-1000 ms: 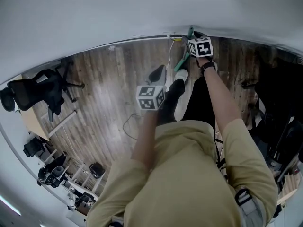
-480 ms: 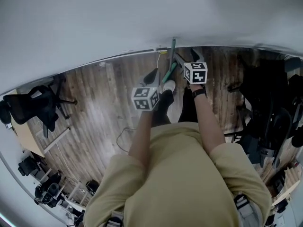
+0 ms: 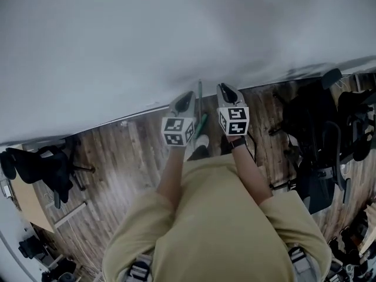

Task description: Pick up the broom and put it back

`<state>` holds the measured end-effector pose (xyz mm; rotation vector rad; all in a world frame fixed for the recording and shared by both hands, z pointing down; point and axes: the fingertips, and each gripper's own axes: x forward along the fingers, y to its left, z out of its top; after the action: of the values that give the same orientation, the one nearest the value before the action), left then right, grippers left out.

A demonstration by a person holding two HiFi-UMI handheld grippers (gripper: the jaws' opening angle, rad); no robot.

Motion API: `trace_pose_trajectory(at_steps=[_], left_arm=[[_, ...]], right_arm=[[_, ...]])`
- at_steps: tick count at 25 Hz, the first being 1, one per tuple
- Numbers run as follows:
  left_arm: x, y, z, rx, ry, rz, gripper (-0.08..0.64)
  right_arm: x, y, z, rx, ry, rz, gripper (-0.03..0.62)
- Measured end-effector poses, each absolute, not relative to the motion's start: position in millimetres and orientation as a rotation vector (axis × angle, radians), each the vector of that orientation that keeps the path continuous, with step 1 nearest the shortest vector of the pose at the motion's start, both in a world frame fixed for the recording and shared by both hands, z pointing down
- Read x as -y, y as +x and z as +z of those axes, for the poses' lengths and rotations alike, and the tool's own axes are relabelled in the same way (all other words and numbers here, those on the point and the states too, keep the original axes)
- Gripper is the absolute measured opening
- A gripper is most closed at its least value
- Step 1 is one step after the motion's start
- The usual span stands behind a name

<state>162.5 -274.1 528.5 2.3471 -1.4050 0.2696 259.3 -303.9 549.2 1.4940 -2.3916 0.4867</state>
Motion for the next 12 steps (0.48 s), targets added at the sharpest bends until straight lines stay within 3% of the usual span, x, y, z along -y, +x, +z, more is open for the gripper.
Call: trace_pose_trajectory(at_steps=[2,12], left_arm=[[277.3,162.1,512.1,1.439,2.386,0.247,0.002],[277.7,163.1,442.3,1.576,2.560,0.143,0.002]], right_arm=[[308.4,268.0,520.3,2.411,1.551,0.412,0.005],[290.7,283.2,449.7,2.440,1.679,0.173,0.005]])
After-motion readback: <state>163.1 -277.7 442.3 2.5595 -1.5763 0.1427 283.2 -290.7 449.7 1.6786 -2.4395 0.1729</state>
